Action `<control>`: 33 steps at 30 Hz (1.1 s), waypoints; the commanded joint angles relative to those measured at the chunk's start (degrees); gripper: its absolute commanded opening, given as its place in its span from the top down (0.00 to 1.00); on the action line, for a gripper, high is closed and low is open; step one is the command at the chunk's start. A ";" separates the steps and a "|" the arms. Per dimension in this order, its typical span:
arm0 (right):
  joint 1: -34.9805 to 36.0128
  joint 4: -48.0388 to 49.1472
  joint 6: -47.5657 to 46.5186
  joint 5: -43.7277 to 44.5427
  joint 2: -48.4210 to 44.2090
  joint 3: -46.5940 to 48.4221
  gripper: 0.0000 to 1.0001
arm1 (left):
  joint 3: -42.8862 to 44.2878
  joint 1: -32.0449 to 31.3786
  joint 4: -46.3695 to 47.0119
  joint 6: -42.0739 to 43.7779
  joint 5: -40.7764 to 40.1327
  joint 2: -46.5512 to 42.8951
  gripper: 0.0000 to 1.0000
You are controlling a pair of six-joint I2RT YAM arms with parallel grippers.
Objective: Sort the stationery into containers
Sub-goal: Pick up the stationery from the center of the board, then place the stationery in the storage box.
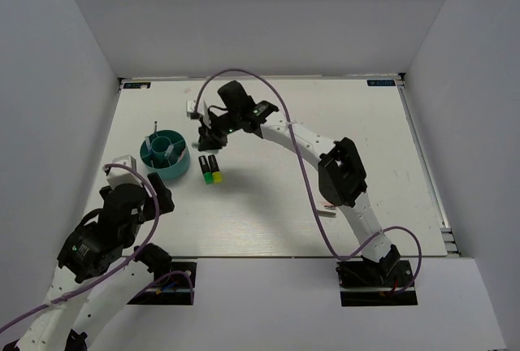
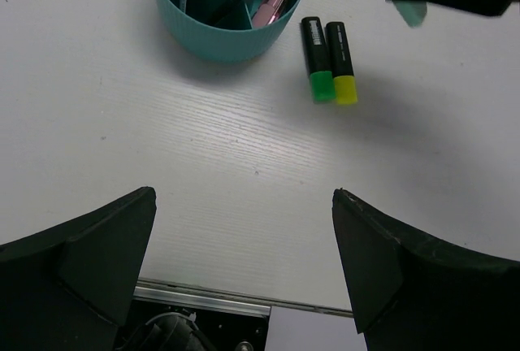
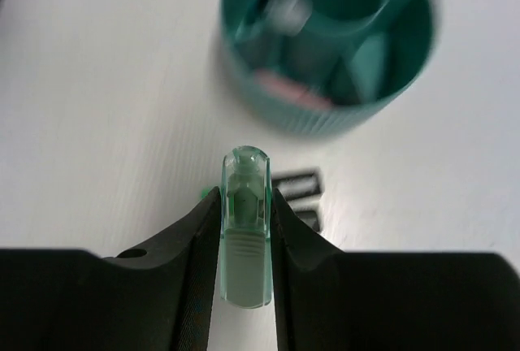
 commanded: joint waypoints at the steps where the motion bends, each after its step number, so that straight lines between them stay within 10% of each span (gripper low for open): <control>1: -0.10 22.58 25.15 -3.76 -0.21 4.64 1.00 | 2.74 0.01 0.73 1.36 -1.58 -0.85 0.00; 6: -0.19 47.01 45.84 0.10 4.98 6.13 1.00 | 5.11 0.10 1.34 2.86 -3.07 -1.20 0.00; 33: 1.12 54.42 61.94 13.73 14.39 7.11 1.00 | 1.87 0.10 2.84 2.86 -3.60 0.20 0.00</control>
